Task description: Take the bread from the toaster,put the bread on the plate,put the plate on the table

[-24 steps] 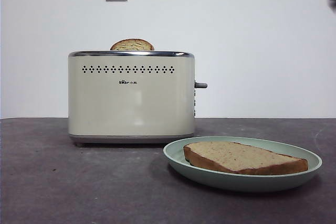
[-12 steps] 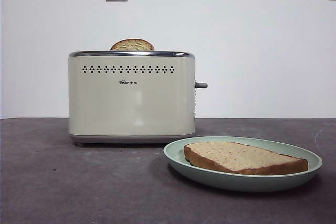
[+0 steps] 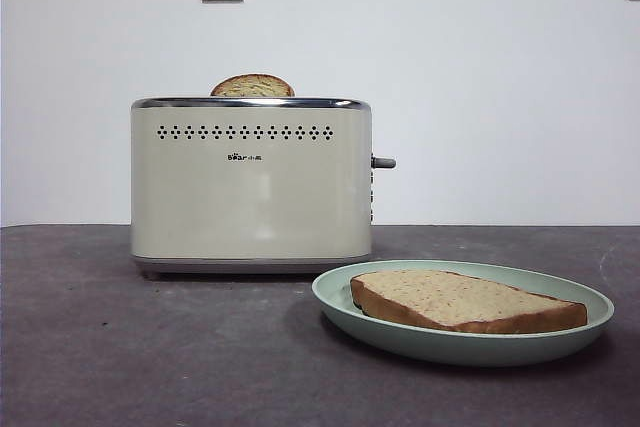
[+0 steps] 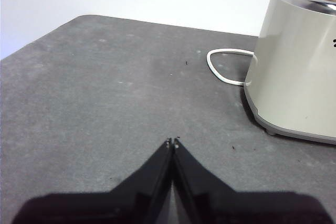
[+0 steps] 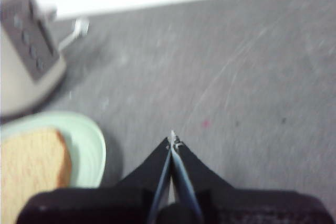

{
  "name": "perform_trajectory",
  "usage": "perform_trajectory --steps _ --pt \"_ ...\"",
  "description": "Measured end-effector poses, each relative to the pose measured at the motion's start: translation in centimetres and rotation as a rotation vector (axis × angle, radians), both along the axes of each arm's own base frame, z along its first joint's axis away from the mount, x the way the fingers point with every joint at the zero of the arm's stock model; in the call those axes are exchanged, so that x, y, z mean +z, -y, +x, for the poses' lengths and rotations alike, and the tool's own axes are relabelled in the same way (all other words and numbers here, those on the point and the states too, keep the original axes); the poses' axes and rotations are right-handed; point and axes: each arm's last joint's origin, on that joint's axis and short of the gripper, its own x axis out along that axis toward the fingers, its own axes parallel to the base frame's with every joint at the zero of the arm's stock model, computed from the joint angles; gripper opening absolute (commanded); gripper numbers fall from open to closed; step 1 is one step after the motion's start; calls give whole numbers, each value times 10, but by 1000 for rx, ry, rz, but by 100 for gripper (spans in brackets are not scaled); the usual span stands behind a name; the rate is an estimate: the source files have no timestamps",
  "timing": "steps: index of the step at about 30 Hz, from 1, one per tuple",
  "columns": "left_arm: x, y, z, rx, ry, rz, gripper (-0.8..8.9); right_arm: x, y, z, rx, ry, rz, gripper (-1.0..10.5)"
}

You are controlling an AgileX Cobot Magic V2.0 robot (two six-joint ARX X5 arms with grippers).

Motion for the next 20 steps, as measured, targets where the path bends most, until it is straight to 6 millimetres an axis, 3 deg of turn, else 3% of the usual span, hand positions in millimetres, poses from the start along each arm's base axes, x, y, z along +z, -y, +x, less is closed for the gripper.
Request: perform_trajectory --steps 20 --pt "0 0 0 0 0 0 -4 2 1 -1 -28 20 50 2"
